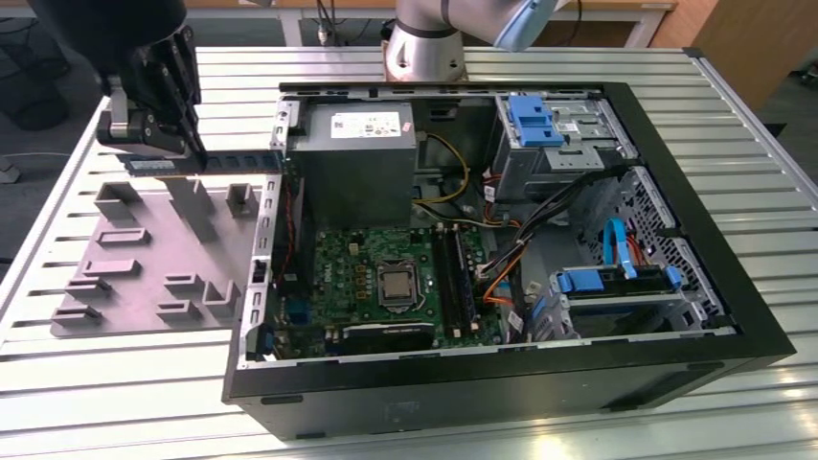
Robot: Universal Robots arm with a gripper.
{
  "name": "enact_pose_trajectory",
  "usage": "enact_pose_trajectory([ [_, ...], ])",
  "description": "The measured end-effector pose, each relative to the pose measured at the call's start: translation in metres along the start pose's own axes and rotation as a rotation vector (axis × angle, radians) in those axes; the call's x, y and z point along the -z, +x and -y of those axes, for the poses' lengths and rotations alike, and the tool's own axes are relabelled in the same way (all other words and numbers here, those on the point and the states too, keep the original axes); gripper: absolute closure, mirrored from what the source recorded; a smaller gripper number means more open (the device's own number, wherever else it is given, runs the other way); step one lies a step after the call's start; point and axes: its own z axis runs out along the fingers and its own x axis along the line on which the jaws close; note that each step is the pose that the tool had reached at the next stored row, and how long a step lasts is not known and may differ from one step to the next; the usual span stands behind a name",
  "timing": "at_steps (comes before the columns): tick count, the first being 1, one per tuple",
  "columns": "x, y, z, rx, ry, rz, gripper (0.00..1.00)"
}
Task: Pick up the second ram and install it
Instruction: 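Pick up the second ram and move it above second insertion slot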
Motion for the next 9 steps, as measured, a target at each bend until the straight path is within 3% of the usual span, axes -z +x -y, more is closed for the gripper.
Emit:
enact_pose_trajectory([
  [9, 0.0, 0.0, 0.0002, 0.0, 0.0, 0.0, 0.86],
])
